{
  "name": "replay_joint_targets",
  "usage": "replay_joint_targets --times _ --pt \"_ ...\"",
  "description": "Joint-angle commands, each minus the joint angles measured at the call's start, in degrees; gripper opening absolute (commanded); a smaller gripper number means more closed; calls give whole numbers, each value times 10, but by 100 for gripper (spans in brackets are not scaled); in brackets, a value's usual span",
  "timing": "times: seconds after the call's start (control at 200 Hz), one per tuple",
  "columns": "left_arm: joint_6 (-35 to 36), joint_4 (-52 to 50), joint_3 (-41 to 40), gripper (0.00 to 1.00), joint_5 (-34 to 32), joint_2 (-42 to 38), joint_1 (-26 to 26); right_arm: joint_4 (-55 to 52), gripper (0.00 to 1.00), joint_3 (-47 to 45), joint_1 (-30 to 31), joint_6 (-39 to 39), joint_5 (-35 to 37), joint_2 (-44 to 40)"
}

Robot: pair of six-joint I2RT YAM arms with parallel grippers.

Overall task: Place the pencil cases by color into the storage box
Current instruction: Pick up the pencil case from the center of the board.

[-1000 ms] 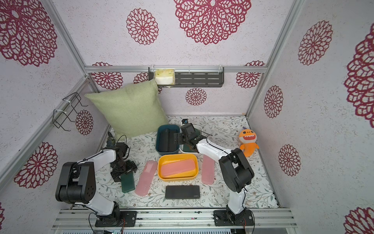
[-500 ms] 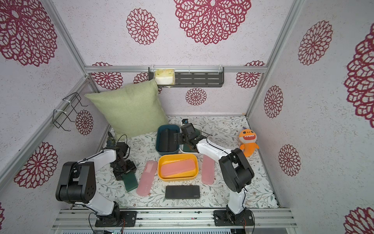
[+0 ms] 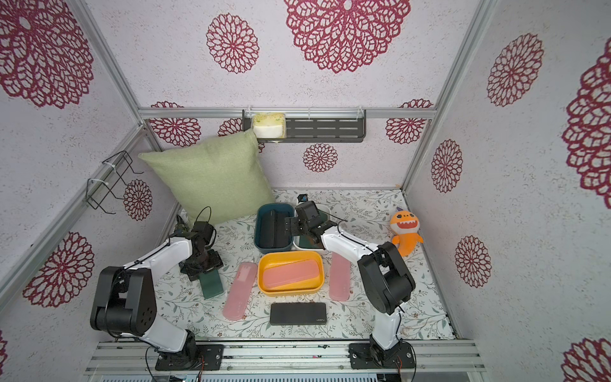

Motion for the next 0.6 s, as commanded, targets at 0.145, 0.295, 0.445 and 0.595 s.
replay_joint_targets --times 0.145,0.295,0.445,0.595 --pt "28 -61 85 56 -58 -24 -26 11 94 -10 -29 6 2 -71" --pt "39 -87 141 56 -38 -26 -46 11 94 -45 -55 7 12 -106" --pt "49 -114 208 56 -24 -11 -83 12 94 -91 -94 16 9 -151" --pt "55 -103 266 56 6 17 -124 3 94 -117 -127 15 13 -187"
